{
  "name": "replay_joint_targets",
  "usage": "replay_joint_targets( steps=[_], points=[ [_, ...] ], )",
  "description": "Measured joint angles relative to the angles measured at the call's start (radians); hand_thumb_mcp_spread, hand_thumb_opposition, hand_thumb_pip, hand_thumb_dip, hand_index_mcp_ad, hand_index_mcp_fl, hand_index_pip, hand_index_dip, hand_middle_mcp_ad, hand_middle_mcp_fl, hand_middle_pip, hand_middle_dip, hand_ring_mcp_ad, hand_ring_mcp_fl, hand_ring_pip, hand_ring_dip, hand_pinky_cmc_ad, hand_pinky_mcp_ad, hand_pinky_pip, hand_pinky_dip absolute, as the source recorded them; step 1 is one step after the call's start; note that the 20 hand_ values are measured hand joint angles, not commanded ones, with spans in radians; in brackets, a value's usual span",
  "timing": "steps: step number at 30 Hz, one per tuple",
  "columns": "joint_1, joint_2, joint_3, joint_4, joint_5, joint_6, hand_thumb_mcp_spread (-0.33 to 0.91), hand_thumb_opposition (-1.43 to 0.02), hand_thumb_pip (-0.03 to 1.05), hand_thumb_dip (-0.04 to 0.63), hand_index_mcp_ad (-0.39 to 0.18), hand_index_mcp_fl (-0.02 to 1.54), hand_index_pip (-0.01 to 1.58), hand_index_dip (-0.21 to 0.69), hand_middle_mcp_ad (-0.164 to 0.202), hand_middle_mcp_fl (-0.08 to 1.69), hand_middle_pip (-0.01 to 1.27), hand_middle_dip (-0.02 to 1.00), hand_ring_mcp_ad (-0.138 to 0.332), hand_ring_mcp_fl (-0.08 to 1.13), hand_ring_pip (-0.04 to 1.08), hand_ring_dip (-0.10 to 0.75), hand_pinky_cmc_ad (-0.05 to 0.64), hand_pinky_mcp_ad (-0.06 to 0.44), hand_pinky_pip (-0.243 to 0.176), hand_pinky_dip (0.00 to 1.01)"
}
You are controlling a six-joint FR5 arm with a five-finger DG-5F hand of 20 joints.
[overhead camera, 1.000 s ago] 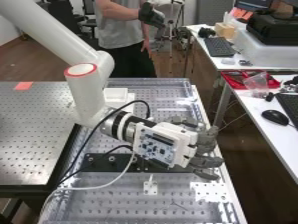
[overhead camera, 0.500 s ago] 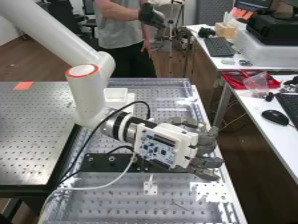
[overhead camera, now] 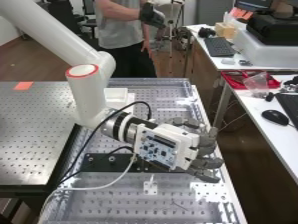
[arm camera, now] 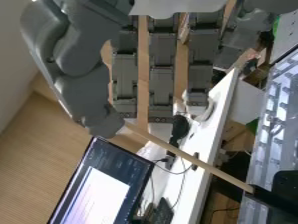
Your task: Grab the chopstick and place it in the clear container
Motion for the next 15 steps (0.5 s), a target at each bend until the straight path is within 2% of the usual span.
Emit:
replay_joint_targets(
  steps=[4,7,9,15],
  points=[
    [0.002,-0.001,0.002,0.002,0.004,-0.006,0.49,-0.83,0.68,0.321,-0.094,0.47,1.21,-0.017,0.075,0.71,0.72,0.62,0.169,0.56,0.11,0.506,0.265,0.168,-0.012,0.19],
    [0.002,-0.002,0.004,0.001,0.013,-0.011,0.54,-0.91,0.61,0.316,-0.094,0.58,1.33,-0.031,0.075,0.73,0.73,0.62,0.173,0.60,0.12,0.503,0.265,0.168,-0.010,0.19],
    [0.002,-0.002,0.005,0.001,0.013,-0.013,0.58,-0.96,0.61,0.290,-0.101,0.58,1.36,-0.024,0.075,0.76,0.73,0.62,0.173,0.62,0.12,0.499,0.276,0.168,-0.010,0.19],
    [0.003,-0.004,0.011,-0.002,0.021,-0.029,0.60,-0.97,0.60,0.284,-0.120,0.61,1.36,-0.024,0.077,0.85,0.74,0.62,0.169,0.69,0.11,0.532,0.293,0.166,0.000,0.19]
  ],
)
